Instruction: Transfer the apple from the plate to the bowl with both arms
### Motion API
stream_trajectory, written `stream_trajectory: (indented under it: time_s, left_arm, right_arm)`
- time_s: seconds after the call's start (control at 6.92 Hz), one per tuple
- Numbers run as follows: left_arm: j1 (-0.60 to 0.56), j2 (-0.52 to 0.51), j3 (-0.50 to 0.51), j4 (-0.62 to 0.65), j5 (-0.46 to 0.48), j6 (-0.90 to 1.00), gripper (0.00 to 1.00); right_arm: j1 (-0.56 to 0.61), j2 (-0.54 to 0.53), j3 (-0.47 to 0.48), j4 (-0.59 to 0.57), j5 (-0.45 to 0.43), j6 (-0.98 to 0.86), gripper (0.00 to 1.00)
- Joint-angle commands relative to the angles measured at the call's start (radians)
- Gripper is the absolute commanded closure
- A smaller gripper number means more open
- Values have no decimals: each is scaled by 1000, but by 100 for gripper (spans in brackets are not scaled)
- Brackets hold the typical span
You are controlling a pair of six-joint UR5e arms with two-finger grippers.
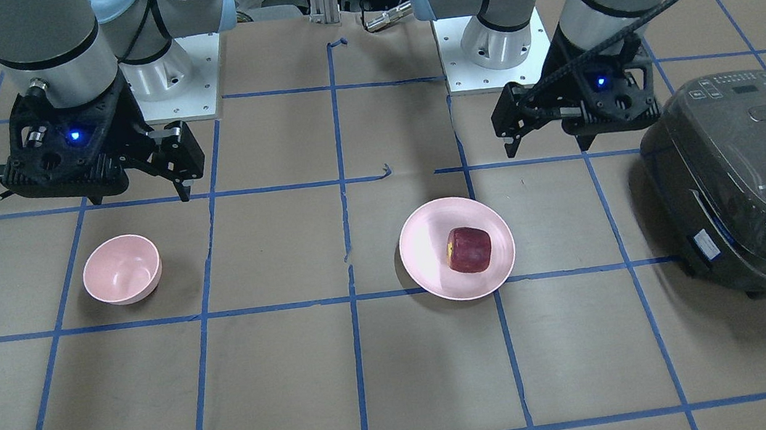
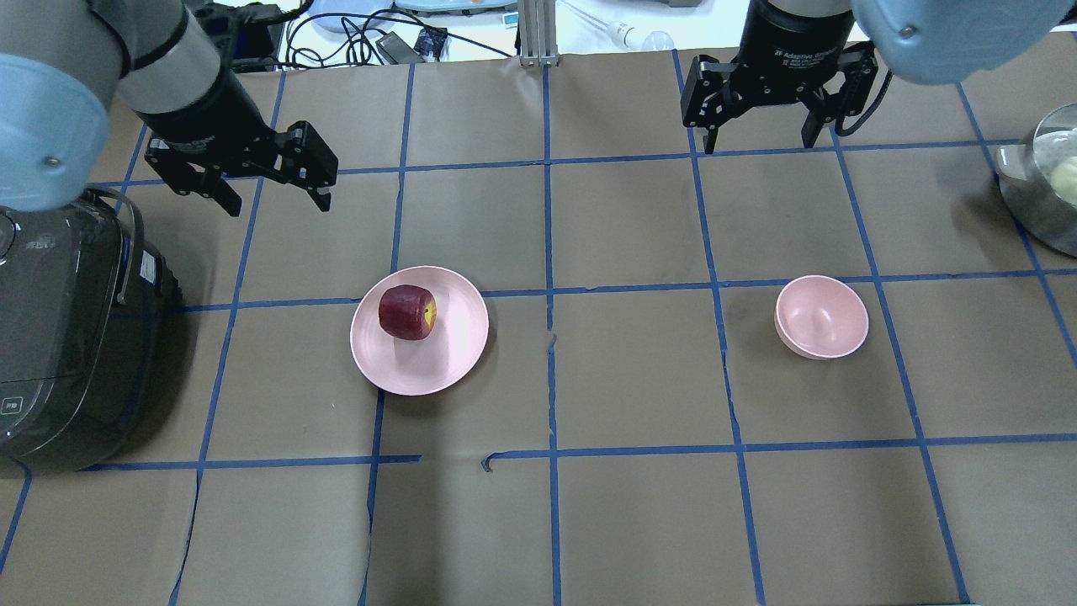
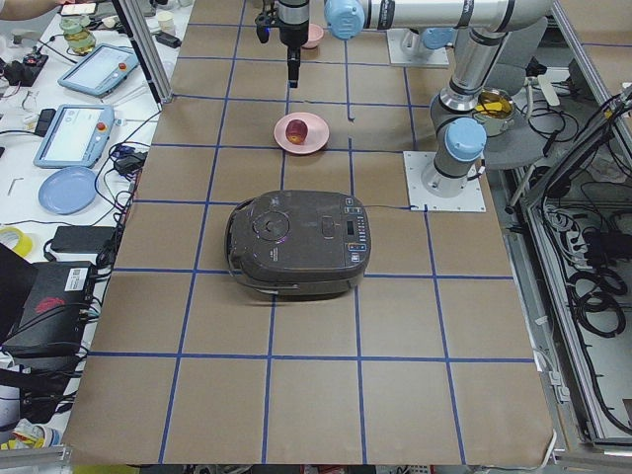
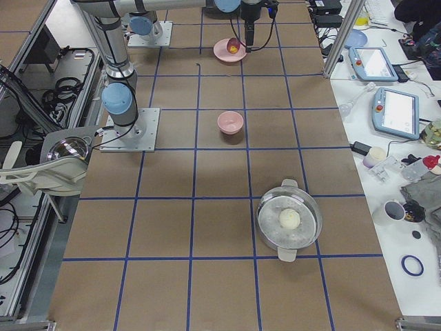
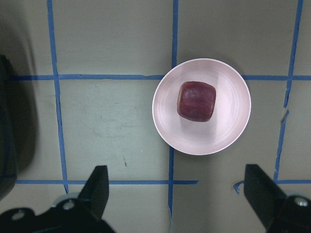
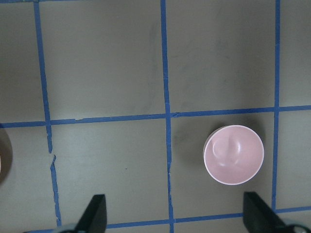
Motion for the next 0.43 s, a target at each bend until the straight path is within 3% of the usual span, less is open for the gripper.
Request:
stream_trajectory:
  time_s: [0.0,0.29]
  left_arm:
    - [-34,-73,-182,232,-22,9,0]
    - [-45,-156,-290,437,-24,-9,0]
  right_arm:
    - [0,0,0,0,0,0,0]
    - [0,0,0,0,0,0,0]
